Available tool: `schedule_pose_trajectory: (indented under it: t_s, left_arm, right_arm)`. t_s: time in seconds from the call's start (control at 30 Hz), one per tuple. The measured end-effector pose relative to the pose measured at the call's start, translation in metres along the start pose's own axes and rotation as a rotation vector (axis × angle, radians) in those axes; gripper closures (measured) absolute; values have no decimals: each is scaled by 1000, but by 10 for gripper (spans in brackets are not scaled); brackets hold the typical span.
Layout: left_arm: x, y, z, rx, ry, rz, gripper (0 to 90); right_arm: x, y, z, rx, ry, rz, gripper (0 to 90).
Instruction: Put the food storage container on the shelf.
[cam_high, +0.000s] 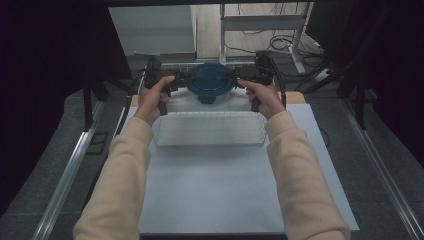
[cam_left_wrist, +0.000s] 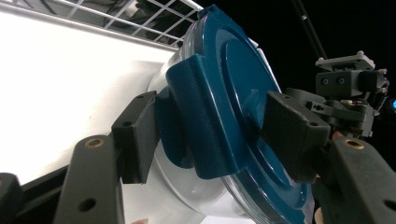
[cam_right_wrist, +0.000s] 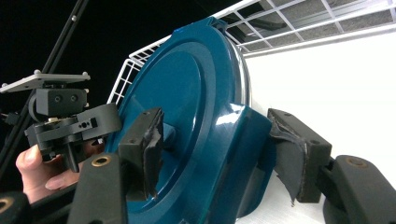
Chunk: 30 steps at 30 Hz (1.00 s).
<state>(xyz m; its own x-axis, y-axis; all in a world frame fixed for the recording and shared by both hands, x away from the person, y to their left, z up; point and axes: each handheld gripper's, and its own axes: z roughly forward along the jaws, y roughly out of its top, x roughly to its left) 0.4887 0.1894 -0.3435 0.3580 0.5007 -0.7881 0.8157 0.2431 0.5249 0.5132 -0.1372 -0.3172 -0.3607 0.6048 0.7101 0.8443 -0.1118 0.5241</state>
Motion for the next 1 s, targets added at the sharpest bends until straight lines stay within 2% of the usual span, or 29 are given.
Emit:
schedule_pose_trajectory:
  t_s: [0.07, 0.1, 0.13, 0.17, 0.2, 0.23, 0.27, 0.3, 0.33, 0.37, 0.4, 0.43, 0.47, 0.5, 0.53, 0.57, 0.63, 0.7, 0.73, 0.77, 0.8, 0.83, 0.9, 0.93, 0.97, 1.0]
  left_arm:
    - [-1, -1, 0, -8, 4, 5, 372]
    - [-3, -3, -1, -23, 26, 28, 360]
    - [-3, -3, -1, -23, 26, 28, 324]
    - [-10, -5, -5, -66, 75, 66, 287]
    - [-10, -5, -5, -66, 75, 66, 266]
    - [-14, -7, -9, -83, 84, 93, 247]
    - [-18, -9, -13, -89, 102, 127, 247]
    - [-29, -17, -22, -103, 139, 204, 228]
    - [-29, -17, -22, -103, 139, 204, 226]
    - [-36, -27, -32, -105, 137, 245, 222]
    - [-36, -27, -32, -105, 137, 245, 218]
    - [-42, -39, -42, -102, 138, 284, 216]
    - [-42, -39, -42, -102, 138, 284, 216]
    - [-45, -54, -52, -102, 154, 317, 216]
    - [-45, -54, -52, -102, 154, 317, 215]
    - [-47, -70, -61, -98, 161, 350, 213]
    - [-48, -89, -68, -90, 187, 401, 211]
    - [-47, -109, -74, -77, 186, 431, 207]
    - [-47, -109, -74, -77, 186, 431, 207]
    - [-44, -131, -80, -71, 183, 450, 208]
    - [-44, -131, -80, -71, 183, 450, 208]
    - [-37, -151, -84, -72, 178, 457, 208]
    - [-31, -170, -87, -63, 188, 468, 208]
    - [-31, -170, -87, -63, 188, 468, 209]
    - [-23, -187, -88, -54, 206, 477, 210]
    - [-23, -187, -88, -54, 206, 477, 210]
  right_arm:
    - [1, -1, 0, -6, -1, 1, 380]
    - [4, -3, -1, -25, -22, -16, 345]
    - [4, -3, -1, -25, -22, -16, 345]
    - [12, -5, -3, -67, -88, -76, 256]
    - [17, -7, -6, -92, -123, -126, 226]
    - [24, -10, -9, -112, -154, -173, 197]
    - [24, -10, -9, -112, -154, -173, 197]
    - [34, -16, -18, -129, -208, -265, 162]
    - [34, -16, -18, -129, -208, -265, 162]
    - [41, -25, -31, -151, -245, -361, 167]
    - [41, -25, -31, -151, -245, -361, 167]
    - [43, -34, -40, -149, -232, -409, 171]
    - [43, -34, -40, -149, -232, -409, 171]
    - [43, -46, -51, -144, -196, -445, 171]
    - [43, -46, -51, -144, -196, -445, 171]
    - [41, -61, -60, -139, -175, -481, 172]
    - [40, -78, -68, -139, -171, -525, 173]
    - [37, -97, -76, -137, -158, -555, 177]
    - [37, -97, -76, -137, -158, -555, 177]
    - [31, -120, -82, -134, -147, -585, 183]
    - [31, -120, -82, -134, -147, -585, 183]
    - [25, -138, -88, -127, -139, -599, 186]
    - [18, -157, -93, -122, -132, -608, 195]
    - [18, -157, -93, -122, -132, -608, 195]
    - [10, -176, -97, -110, -131, -620, 197]
    - [10, -176, -97, -110, -131, -620, 197]
